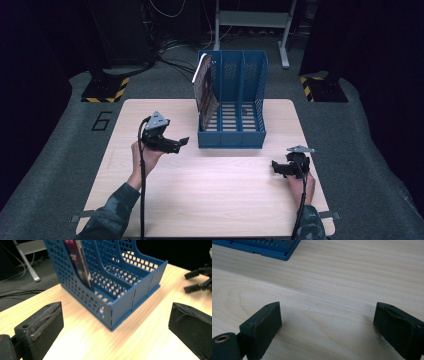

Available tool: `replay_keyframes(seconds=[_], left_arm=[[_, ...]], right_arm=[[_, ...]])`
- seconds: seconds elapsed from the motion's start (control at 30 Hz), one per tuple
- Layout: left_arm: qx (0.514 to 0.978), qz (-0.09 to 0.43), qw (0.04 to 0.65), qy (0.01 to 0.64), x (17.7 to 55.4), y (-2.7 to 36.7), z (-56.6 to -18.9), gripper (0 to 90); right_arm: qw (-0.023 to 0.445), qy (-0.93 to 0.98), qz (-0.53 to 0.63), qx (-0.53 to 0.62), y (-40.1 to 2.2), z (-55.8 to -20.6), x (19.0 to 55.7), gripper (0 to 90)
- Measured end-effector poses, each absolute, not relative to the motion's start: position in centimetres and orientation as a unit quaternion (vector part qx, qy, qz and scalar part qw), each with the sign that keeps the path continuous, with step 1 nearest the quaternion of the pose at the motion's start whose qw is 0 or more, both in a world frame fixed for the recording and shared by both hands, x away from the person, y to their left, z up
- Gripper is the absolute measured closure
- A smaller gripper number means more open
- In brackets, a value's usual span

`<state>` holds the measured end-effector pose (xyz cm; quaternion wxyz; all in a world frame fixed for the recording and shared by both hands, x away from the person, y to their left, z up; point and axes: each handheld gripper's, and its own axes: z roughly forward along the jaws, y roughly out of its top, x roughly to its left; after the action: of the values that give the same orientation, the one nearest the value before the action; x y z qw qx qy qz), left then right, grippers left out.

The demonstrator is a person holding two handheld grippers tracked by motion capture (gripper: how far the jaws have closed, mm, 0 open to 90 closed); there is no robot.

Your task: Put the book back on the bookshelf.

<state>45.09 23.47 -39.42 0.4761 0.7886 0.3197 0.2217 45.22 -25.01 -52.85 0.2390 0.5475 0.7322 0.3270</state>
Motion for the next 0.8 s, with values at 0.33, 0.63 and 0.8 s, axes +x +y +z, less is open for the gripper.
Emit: replay_keyframes(seconds=[0.33, 0.63, 0.8], left_arm=[[0.806, 0.22, 0.438, 0.33, 41.3, 26.4, -42.5, 0.0], [0.809, 0.202, 0.422, 0.357, 39.2, 27.5, -47.2, 0.0], [0.82, 0.183, 0.393, 0.373, 38.6, 27.7, -50.0, 0.0]], right_arm=[[0.239, 0.732, 0.327, 0.548, -25.0, -52.9, 45.2, 7.5], [0.241, 0.733, 0.327, 0.546, -25.0, -52.9, 45.2, 7.7], [0.241, 0.733, 0.327, 0.546, -25.0, -52.9, 45.2, 7.9]])
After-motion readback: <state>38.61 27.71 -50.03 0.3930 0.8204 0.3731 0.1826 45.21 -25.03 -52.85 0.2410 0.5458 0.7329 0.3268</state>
